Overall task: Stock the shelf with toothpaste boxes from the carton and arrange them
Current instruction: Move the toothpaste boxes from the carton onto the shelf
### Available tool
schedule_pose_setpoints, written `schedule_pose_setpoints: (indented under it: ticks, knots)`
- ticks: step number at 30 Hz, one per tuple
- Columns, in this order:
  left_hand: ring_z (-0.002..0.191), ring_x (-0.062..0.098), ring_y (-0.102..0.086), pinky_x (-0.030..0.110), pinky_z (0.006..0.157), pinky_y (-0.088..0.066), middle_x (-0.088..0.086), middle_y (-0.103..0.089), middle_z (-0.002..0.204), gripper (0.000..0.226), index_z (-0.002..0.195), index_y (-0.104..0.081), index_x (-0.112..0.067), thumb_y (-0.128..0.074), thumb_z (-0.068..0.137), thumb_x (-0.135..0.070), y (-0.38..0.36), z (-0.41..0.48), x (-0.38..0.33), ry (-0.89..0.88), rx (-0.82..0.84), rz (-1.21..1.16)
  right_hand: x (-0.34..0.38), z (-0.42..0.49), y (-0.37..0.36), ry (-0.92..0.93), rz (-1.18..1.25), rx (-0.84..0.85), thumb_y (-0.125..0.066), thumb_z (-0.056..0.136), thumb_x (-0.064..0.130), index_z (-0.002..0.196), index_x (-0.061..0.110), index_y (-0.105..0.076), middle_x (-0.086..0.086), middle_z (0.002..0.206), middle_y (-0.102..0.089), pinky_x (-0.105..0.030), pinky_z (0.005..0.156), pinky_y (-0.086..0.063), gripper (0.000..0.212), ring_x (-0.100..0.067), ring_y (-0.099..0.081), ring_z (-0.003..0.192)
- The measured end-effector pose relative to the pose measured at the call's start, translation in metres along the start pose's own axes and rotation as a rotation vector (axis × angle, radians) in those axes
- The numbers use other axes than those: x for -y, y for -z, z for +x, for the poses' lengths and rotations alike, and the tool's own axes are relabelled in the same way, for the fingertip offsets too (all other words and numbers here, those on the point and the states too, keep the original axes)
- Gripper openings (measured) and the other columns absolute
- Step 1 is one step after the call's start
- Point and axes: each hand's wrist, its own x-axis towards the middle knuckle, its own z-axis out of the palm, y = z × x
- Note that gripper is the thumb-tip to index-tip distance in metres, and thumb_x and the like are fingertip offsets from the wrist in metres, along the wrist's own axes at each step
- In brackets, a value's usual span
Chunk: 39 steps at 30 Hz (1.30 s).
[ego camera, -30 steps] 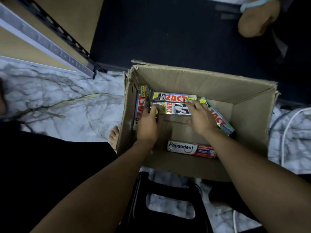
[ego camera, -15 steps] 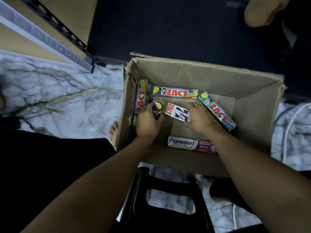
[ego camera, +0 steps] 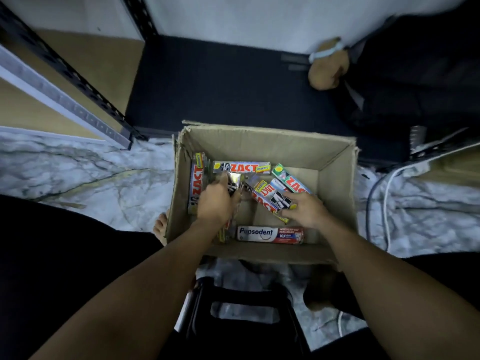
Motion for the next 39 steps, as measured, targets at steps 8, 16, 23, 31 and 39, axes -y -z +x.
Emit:
schedule_pose_setpoints:
  ticks: [8,16,23,31,39]
  knots:
    - [0.060,0.024,-0.054,0.033,0.052,-0.034,0.001,-0.056,0.068,0.034,0.104,-0.036,-0.019,-0.062,0.093,-0.039,0.070,-0.032,-0.053,-0.156,-0.107,-0.100,0.023,-0.075,0.075,0.068,0.012,-0.238,-0.072,0.081,0.035,0.127,0.032,-0.063,0.000,0.114,-0.072,-0.031,0.082,-0.051,0.047,-0.021,-0.066,0.102]
    - [0.094,0.034,-0.064,0.041,0.078,-0.051,0.009,-0.069,0.099,0.055,0.145,-0.040,-0.024,-0.054,0.094,-0.038,0.171,-0.068,-0.101,-0.388,-0.305,-0.111,0.057,-0.176,0.149,0.207,0.020,-0.549,-0.068,0.084,0.041,0.127,0.036,-0.063,0.003,0.092,-0.073,-0.028,0.075,-0.044,0.043,-0.015,-0.063,0.090]
    - [0.075,0.023,-0.057,0.036,0.067,-0.044,0.004,-0.063,0.086,0.038,0.129,-0.056,-0.022,-0.045,0.095,-0.036,0.274,-0.106,-0.153,-0.654,-0.484,-0.115,0.087,-0.265,0.211,0.398,-0.009,-0.820,-0.065,0.089,0.034,0.127,0.032,-0.064,0.015,0.113,-0.067,-0.010,0.076,-0.040,0.039,-0.002,-0.058,0.092]
    - [0.079,0.027,-0.060,0.037,0.076,-0.048,0.008,-0.066,0.076,0.052,0.147,-0.046,-0.015,-0.049,0.098,-0.035,0.364,-0.139,-0.223,-0.816,-0.537,-0.066,0.114,-0.340,0.276,0.521,0.003,-1.052,-0.064,0.090,0.033,0.124,0.031,-0.067,0.015,0.113,-0.067,-0.019,0.085,-0.040,0.034,-0.004,-0.060,0.102]
    - [0.067,0.032,-0.049,0.036,0.059,-0.032,0.009,-0.050,0.064,0.038,0.068,-0.046,-0.011,-0.047,0.097,-0.036,0.413,-0.137,-0.316,-0.879,-0.542,0.074,0.108,-0.355,0.346,0.389,0.030,-1.319,-0.060,0.088,0.047,0.120,0.030,-0.070,0.003,0.118,-0.070,-0.033,0.095,-0.043,0.037,-0.018,-0.061,0.109]
